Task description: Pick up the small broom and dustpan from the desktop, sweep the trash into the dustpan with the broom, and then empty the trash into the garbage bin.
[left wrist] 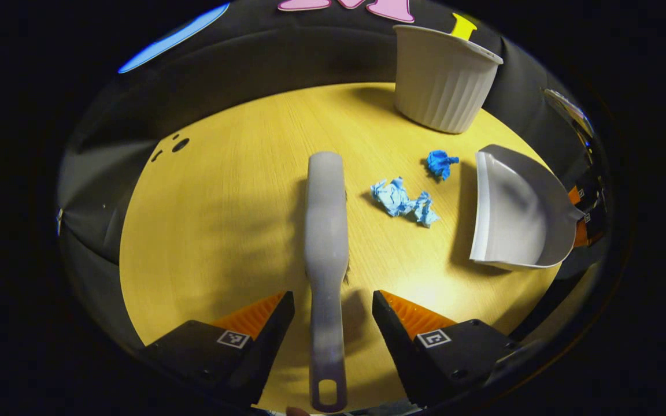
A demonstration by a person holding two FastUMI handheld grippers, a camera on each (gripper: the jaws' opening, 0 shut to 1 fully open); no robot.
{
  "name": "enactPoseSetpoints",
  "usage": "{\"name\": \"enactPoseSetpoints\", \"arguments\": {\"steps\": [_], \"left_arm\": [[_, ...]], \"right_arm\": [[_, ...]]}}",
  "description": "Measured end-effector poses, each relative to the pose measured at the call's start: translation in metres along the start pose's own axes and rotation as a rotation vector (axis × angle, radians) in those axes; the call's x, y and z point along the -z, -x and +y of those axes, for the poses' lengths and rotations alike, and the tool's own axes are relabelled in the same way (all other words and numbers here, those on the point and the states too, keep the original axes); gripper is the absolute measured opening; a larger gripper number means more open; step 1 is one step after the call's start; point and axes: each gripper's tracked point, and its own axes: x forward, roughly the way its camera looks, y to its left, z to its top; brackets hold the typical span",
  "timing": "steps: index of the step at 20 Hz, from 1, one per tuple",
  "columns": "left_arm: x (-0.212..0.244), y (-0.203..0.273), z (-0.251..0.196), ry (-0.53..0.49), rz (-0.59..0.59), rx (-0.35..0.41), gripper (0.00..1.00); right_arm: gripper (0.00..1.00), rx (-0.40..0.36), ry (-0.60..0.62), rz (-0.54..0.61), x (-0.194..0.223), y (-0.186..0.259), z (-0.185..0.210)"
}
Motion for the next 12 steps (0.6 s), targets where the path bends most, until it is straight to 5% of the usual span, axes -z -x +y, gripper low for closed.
{"name": "enactPoseSetpoints", "arguments": {"steps": [7,9,11,12], "left_arm": [[0.007,-0.012,0.002,0.01,0.072,0.006,0.72],[0.004,-0.016,0.002,-0.005,0.076,0.0,0.61],[0.001,-0.014,0.005,-0.031,0.085,-0.005,0.35],[-0.004,-0.016,0.007,-0.057,0.079,-0.013,0.31]], "right_arm": [[0.35,-0.006,-0.004,0.006,0.001,-0.001,-0.004],[0.35,-0.013,-0.003,0.009,0.0,-0.001,-0.003],[0.35,-0.017,0.001,0.016,0.0,-0.002,-0.001],[0.35,-0.016,-0.001,0.031,0.001,-0.001,-0.001]]}}
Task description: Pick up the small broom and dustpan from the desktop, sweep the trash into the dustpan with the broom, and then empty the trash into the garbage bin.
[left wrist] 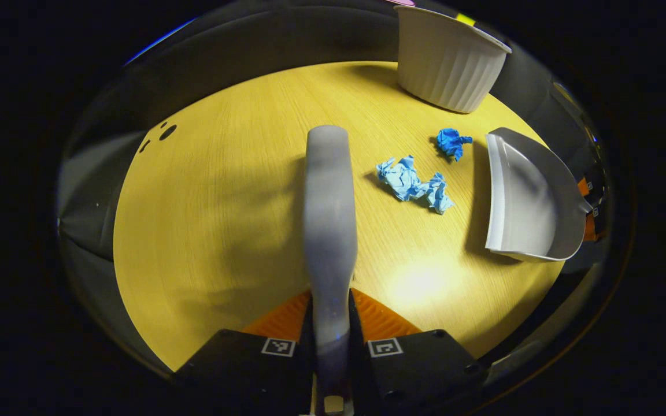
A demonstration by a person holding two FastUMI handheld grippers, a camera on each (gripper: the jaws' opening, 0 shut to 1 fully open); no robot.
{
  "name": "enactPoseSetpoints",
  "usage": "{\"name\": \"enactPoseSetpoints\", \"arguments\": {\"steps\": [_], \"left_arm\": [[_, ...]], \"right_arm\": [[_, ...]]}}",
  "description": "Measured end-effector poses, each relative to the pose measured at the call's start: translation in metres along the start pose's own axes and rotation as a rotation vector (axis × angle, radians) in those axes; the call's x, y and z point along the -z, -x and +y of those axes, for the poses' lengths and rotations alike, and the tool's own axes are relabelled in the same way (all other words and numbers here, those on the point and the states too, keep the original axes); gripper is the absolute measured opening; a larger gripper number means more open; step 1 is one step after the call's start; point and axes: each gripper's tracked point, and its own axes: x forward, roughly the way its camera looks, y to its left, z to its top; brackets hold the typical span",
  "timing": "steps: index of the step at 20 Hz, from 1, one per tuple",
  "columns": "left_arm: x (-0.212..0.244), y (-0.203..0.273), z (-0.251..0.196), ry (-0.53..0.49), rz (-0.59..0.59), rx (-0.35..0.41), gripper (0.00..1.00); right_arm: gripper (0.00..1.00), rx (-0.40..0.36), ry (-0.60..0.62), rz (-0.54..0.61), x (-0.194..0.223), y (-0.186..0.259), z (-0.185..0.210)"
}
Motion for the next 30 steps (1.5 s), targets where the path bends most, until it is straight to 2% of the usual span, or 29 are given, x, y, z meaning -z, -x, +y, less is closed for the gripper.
{"name": "enactPoseSetpoints", "arguments": {"steps": [2,8,19,24,30], "left_arm": [[-0.012,-0.001,-0.001,-0.049,-0.017,-0.01,0.31],[-0.033,-0.013,-0.011,-0.106,-0.027,0.012,0.28],[-0.062,-0.018,-0.066,-0.297,-0.052,0.168,0.29],[-0.057,-0.01,-0.1,-0.295,-0.033,0.241,0.3],[-0.053,0.004,-0.128,-0.204,-0.015,0.303,0.29]], "right_arm": [[0.35,0.009,-0.008,0.041,0.003,0.001,0.0],[0.35,0.02,0.019,0.077,0.004,0.003,-0.001],[0.35,0.016,0.063,0.069,-0.004,-0.006,-0.002],[0.35,0.016,0.081,0.045,-0.004,-0.01,-0.004],[0.35,0.001,0.009,0.009,-0.003,-0.016,-0.001]]}}
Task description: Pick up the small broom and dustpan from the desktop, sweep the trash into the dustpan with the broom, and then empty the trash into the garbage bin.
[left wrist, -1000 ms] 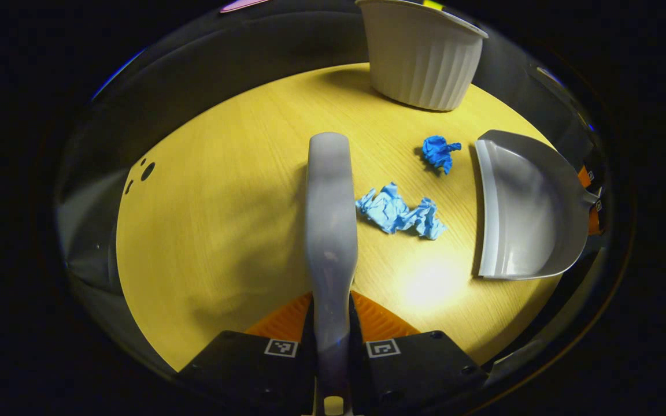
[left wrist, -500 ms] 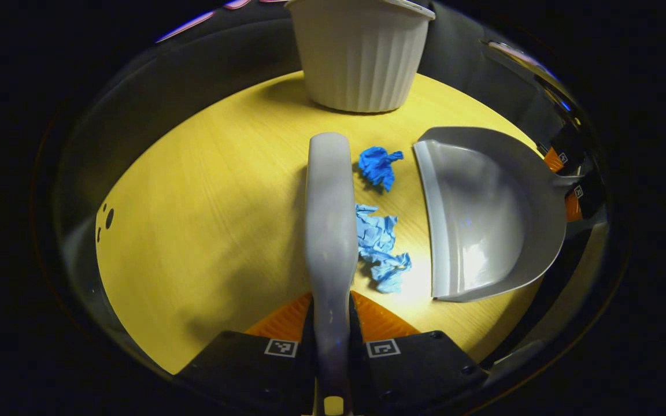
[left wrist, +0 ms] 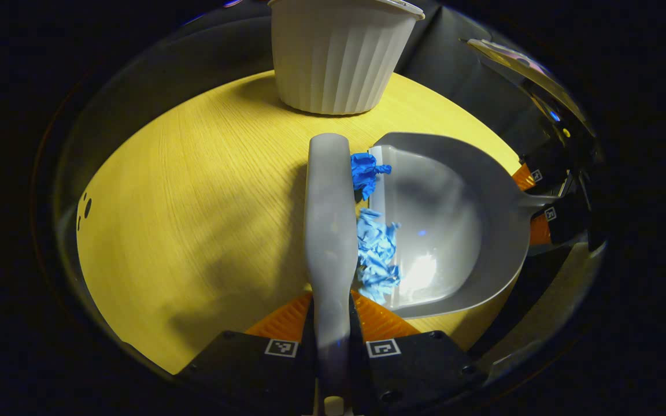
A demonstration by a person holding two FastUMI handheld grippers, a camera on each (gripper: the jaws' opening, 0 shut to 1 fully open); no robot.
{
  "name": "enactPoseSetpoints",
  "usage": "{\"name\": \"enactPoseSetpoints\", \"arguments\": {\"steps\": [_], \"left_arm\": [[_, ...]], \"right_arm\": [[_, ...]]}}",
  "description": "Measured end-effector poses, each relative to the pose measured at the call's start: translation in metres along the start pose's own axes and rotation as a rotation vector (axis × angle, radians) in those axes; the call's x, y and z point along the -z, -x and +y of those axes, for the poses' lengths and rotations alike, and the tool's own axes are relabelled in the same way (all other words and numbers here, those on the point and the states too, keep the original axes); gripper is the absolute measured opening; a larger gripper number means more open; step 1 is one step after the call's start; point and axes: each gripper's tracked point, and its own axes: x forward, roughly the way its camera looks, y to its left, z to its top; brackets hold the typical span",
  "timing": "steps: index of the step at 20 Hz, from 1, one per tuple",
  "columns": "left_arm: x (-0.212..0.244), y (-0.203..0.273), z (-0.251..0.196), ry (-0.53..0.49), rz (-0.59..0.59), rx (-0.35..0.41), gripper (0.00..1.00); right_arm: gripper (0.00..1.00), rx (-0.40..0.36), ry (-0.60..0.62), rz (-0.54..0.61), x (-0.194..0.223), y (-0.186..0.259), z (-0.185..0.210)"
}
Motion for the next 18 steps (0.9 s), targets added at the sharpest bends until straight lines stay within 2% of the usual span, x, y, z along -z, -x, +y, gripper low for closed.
{"name": "enactPoseSetpoints", "arguments": {"steps": [2,5,10,15,18], "left_arm": [[-0.003,0.001,-0.004,0.005,-0.004,-0.005,0.28],[-0.006,0.011,-0.01,0.029,-0.016,0.052,0.29],[-0.012,0.014,-0.003,-0.034,-0.011,0.117,0.28],[-0.03,0.03,0.0,-0.014,-0.071,0.106,0.28],[-0.038,0.031,0.016,0.018,-0.117,0.044,0.28]], "right_arm": [[0.35,0.0,-0.01,-0.018,0.001,-0.003,0.001],[0.35,0.001,0.003,-0.046,0.005,-0.008,-0.001],[0.35,0.003,0.024,-0.086,0.012,-0.007,0.003],[0.35,0.014,-0.041,-0.136,0.014,-0.003,0.0],[0.35,0.034,-0.079,-0.161,0.015,0.002,0.001]]}}
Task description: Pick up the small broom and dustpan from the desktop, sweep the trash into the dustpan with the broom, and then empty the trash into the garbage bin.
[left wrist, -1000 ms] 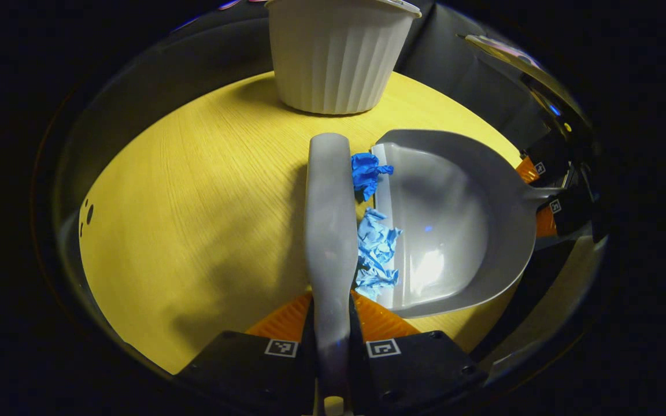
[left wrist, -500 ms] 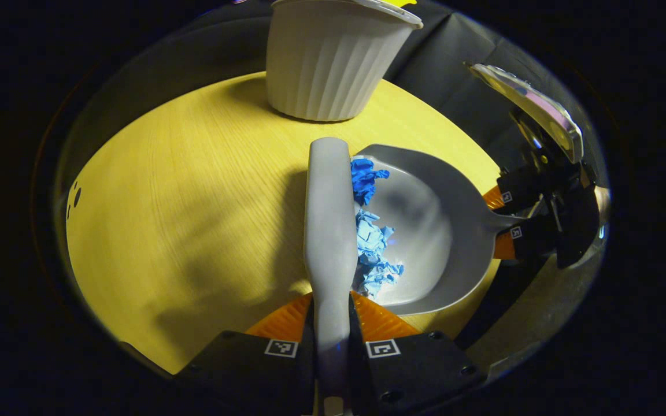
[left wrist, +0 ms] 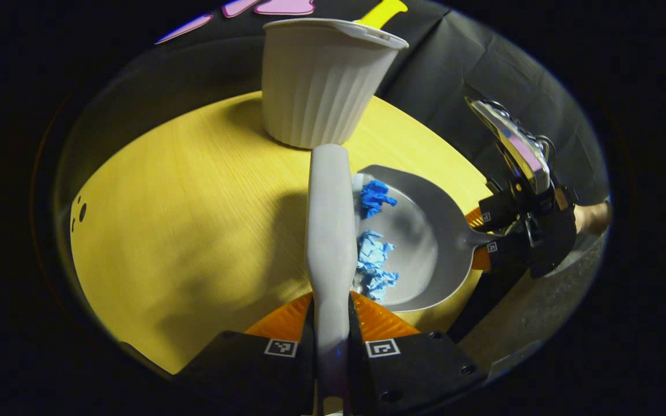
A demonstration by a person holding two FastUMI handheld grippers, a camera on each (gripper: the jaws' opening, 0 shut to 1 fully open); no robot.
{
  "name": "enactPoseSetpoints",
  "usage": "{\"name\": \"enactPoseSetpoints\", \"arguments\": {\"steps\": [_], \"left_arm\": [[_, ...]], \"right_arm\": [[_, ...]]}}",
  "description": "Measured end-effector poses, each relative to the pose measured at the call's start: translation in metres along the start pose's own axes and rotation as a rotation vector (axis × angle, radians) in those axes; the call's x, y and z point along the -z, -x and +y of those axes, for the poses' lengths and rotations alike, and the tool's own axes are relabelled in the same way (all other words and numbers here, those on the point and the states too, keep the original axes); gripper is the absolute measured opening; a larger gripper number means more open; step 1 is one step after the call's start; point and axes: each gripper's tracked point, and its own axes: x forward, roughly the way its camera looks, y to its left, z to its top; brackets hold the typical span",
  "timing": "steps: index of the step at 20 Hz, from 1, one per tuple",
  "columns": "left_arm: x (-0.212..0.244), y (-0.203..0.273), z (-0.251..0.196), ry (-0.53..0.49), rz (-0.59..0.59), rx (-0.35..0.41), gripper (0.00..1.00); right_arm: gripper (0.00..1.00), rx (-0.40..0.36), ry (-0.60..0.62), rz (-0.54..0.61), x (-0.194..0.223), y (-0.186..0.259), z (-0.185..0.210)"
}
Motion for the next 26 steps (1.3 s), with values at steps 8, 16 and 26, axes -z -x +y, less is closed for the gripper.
{"name": "enactPoseSetpoints", "arguments": {"steps": [8,16,26], "left_arm": [[0.028,0.015,0.06,0.135,-0.007,-0.129,0.28],[0.043,0.017,0.081,0.171,-0.011,-0.147,0.28],[0.055,0.01,0.084,0.146,-0.007,-0.114,0.28]], "right_arm": [[0.35,0.092,-0.203,-0.013,-0.003,0.051,0.01],[0.35,0.225,-0.406,-0.069,-0.001,0.089,0.032],[0.35,0.295,-0.51,-0.078,-0.012,0.082,0.039]]}}
